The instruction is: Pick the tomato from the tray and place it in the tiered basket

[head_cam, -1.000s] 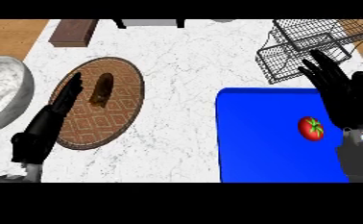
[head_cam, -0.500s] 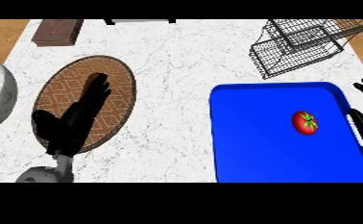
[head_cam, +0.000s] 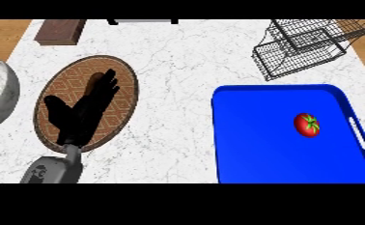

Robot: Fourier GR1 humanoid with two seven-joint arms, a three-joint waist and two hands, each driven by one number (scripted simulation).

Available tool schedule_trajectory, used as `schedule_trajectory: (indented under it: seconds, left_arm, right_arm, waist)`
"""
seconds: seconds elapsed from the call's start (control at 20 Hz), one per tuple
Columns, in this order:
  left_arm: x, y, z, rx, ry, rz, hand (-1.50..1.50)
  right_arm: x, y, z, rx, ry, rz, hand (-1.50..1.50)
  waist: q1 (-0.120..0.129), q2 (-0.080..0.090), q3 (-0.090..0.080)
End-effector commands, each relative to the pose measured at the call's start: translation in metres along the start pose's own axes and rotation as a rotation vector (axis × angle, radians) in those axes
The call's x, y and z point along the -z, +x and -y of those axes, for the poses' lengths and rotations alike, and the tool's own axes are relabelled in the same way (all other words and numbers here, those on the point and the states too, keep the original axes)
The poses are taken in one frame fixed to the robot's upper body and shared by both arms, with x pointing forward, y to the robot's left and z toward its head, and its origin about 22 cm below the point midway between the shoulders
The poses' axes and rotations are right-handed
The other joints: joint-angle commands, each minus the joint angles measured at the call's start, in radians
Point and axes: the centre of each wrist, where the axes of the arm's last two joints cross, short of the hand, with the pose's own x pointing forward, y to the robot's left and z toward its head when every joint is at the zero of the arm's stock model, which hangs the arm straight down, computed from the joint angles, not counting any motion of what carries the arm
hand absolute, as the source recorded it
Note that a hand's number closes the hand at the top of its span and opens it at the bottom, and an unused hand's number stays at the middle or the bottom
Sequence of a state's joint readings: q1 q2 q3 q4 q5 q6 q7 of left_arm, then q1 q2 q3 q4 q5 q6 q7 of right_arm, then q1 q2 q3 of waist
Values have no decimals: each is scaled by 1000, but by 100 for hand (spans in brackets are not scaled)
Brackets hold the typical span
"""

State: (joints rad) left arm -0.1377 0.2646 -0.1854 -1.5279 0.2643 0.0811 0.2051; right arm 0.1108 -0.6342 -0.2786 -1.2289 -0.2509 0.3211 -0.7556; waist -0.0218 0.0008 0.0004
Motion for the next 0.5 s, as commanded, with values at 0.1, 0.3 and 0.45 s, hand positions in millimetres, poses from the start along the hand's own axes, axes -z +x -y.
schedule_trajectory:
  seconds: [0.1,0.3,0.45]
  left_arm:
    - [1,-3,1,-4,4,-24,0]
    - [12,0,0,2,12,-21,0]
    - [10,-9,7,1,-13,-6,0]
  right_arm:
    - [-5,42,24,-406,84,-103,-150]
    - [-2,71,7,-534,104,-206,-150]
    - [20,106,-3,-574,126,-276,-150]
  waist:
    - [-11,-6,-5]
    - [-18,-4,-6]
    - [-2,-3,-5]
